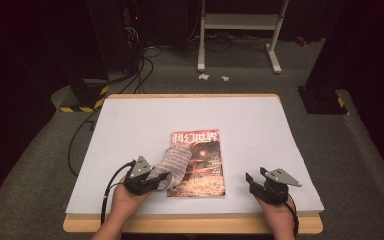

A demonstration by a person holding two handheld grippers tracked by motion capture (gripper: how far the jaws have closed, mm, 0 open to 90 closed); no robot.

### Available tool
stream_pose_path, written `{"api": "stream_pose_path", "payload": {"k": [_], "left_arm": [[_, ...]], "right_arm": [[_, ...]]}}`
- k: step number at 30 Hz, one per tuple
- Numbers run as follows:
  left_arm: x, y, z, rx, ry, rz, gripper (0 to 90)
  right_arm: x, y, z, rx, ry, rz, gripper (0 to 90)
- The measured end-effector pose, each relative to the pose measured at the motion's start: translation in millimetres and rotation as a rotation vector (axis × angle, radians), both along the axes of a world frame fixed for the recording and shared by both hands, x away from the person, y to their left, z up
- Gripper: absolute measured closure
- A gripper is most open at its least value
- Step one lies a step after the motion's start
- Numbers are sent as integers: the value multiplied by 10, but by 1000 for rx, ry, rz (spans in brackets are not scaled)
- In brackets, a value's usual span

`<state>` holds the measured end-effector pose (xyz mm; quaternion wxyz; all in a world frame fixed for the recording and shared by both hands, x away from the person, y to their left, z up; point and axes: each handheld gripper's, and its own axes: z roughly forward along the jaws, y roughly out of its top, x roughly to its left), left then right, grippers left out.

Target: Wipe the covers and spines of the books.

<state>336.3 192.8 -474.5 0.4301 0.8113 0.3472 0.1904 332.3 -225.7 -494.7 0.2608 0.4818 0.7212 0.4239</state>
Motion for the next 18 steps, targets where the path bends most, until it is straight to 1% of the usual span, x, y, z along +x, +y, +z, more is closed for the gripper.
{"api": "stream_pose_path", "payload": {"k": [4,6,7,8,10,13,14,16,18], "left_arm": [[-65,-2,-21,12,20,-2,653],[-86,-28,-28,8,32,3,653],[-97,-49,-32,8,32,2,653],[-114,-93,-43,19,31,-3,653],[-128,-180,-79,54,30,-8,653],[-126,-277,-118,84,36,-16,653],[-127,-331,-137,109,34,-20,653],[-134,-421,-170,139,26,-26,653],[-130,-484,-187,133,29,-29,653]], "right_arm": [[12,29,20,1,-7,12,397],[26,49,26,1,-13,20,400],[40,66,26,0,-14,27,400],[51,76,25,0,-15,32,401],[81,105,28,2,-16,44,401],[104,116,39,7,-23,55,402],[110,116,43,8,-23,57,403],[125,113,50,15,-25,58,404],[140,107,55,22,-28,61,406]]}}
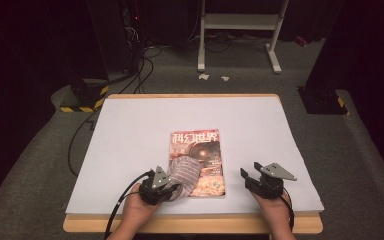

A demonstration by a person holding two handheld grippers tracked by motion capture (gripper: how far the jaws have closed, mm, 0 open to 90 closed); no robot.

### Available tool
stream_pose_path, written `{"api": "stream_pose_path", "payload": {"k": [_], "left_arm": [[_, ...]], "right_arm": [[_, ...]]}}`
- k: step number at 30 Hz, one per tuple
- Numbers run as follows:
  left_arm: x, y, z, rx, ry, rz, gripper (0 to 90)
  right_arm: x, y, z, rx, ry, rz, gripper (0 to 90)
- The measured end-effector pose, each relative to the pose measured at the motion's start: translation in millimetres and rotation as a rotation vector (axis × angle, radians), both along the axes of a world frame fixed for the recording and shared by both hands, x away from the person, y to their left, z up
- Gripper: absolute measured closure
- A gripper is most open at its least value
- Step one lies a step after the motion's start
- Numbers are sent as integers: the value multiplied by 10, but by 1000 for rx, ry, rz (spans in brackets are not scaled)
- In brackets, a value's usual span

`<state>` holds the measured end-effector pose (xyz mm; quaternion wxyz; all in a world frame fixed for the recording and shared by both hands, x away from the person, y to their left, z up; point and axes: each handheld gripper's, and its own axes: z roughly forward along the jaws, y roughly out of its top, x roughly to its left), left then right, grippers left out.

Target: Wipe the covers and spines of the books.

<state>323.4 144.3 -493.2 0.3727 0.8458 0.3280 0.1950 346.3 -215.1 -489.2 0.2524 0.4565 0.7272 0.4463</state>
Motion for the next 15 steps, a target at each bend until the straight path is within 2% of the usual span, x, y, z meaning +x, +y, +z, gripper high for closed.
{"api": "stream_pose_path", "payload": {"k": [6,10,15], "left_arm": [[79,-294,4,-5,17,-36,653],[150,-531,8,-17,32,-81,653],[201,-863,23,-10,36,-133,653]], "right_arm": [[37,-11,8,19,7,3,411],[34,-17,22,27,8,2,414],[26,-53,35,32,3,-12,413]]}}
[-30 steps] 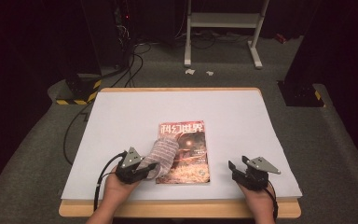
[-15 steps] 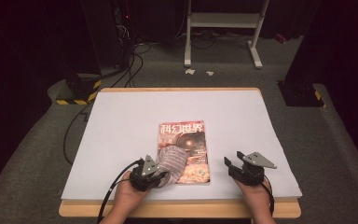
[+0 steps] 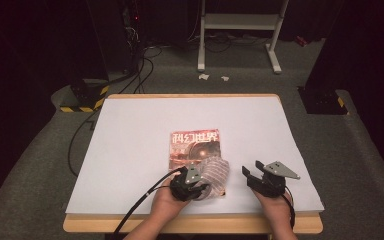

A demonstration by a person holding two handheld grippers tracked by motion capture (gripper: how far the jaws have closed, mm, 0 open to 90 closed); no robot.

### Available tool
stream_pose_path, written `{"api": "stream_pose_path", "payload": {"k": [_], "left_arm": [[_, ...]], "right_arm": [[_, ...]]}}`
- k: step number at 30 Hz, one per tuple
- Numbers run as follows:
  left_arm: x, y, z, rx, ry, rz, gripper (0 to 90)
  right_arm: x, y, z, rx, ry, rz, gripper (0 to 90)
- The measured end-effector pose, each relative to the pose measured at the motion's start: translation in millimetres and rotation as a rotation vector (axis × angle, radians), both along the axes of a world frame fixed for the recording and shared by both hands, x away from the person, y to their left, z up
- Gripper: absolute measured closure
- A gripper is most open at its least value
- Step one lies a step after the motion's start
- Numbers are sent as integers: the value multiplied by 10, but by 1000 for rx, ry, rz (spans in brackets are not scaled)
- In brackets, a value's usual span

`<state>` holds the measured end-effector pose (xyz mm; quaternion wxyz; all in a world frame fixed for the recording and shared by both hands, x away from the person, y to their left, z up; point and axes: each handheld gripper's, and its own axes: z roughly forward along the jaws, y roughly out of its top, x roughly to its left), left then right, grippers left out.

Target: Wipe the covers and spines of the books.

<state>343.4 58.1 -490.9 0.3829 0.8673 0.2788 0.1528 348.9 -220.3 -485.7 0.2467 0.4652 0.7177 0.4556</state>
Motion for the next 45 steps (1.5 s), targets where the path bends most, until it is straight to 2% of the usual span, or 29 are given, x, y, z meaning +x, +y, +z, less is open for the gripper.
{"api": "stream_pose_path", "payload": {"k": [5,9,15,19,22,25,28,32,36,45], "left_arm": [[8,-214,-12,-11,-3,-31,653],[6,-171,-15,-13,-5,-34,653],[-34,234,-19,-7,-6,25,653],[-87,600,-28,-16,-2,99,653],[-142,841,-24,-5,-8,142,653],[-177,992,-17,10,-14,169,653],[-169,1065,-21,7,-14,185,653],[-155,1005,-28,2,-12,180,654],[-117,844,-22,2,-10,161,654],[-34,65,-12,0,-9,11,655]], "right_arm": [[-2,-37,-13,5,3,-11,408],[-9,-31,-8,5,0,-10,408],[-3,-2,-15,2,1,0,408],[7,2,-18,-7,5,-5,409],[6,-16,-15,-5,4,-12,408],[2,-42,-25,-8,7,-21,409],[-10,-63,-33,-10,8,-27,409],[-20,-70,-35,-5,11,-32,409],[-14,-69,-42,-4,13,-31,409],[-11,-96,-35,6,11,-35,410]]}}
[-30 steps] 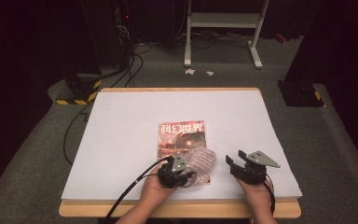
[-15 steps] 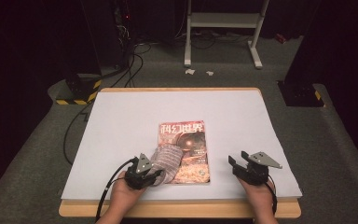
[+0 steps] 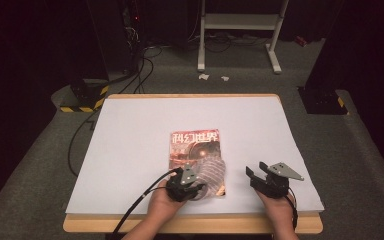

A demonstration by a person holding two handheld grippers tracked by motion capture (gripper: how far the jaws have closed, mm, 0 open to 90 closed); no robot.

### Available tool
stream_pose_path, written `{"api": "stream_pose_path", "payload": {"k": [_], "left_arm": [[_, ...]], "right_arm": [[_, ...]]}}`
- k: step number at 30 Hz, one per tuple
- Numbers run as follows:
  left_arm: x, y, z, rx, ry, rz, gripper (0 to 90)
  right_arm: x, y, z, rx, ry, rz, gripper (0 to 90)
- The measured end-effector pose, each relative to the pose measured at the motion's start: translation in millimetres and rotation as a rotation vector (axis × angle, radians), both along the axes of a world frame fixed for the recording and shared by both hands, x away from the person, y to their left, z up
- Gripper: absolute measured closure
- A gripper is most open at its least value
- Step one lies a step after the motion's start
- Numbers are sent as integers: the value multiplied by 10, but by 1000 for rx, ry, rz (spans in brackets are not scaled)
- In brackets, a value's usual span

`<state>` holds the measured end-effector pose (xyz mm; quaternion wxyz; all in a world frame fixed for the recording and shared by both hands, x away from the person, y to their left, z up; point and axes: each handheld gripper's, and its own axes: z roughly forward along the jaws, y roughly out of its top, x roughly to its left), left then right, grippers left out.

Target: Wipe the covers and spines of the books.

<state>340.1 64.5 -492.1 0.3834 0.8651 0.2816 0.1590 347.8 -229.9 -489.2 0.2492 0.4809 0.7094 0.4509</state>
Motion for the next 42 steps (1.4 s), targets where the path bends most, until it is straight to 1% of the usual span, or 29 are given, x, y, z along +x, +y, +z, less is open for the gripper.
{"api": "stream_pose_path", "payload": {"k": [3,4,6,7,9,12,16,18,22,24,27,31,33,35,37,39,42], "left_arm": [[-1,-216,6,10,-7,-41,654],[4,-239,6,10,-7,-44,654],[21,-250,8,7,-2,-44,654],[25,-238,5,1,0,-44,654],[23,-184,2,5,-3,-42,654],[3,-17,-6,3,-9,-16,653],[-29,327,-23,-13,-2,44,653],[-53,493,-26,-13,-5,78,653],[-115,803,-26,-4,-16,127,653],[-137,918,-28,-10,-11,146,653],[-141,995,-27,-7,-11,160,653],[-73,984,-12,0,-9,175,652],[-14,949,-1,12,-9,179,652],[62,895,6,27,-7,171,652],[136,817,12,33,4,158,651],[201,713,19,44,2,149,651],[290,500,24,50,6,121,651]], "right_arm": [[-3,-1,6,2,-2,1,410],[-2,0,2,1,-1,3,410],[-3,4,-5,2,2,5,410],[-4,5,-7,1,3,7,410],[-6,6,-8,1,3,7,411],[-5,2,-3,3,2,8,411],[-2,-1,-3,6,5,9,412],[-3,4,-8,4,8,9,412],[-5,22,-18,1,12,10,412],[-12,31,-20,0,14,12,412],[-14,34,-29,-3,19,10,412],[-12,21,-31,0,19,6,413],[-14,12,-28,3,18,7,413],[-13,5,-27,5,17,7,414],[-6,-3,-31,9,18,6,413],[0,-6,-39,13,24,6,412],[3,-14,-45,15,27,7,412]]}}
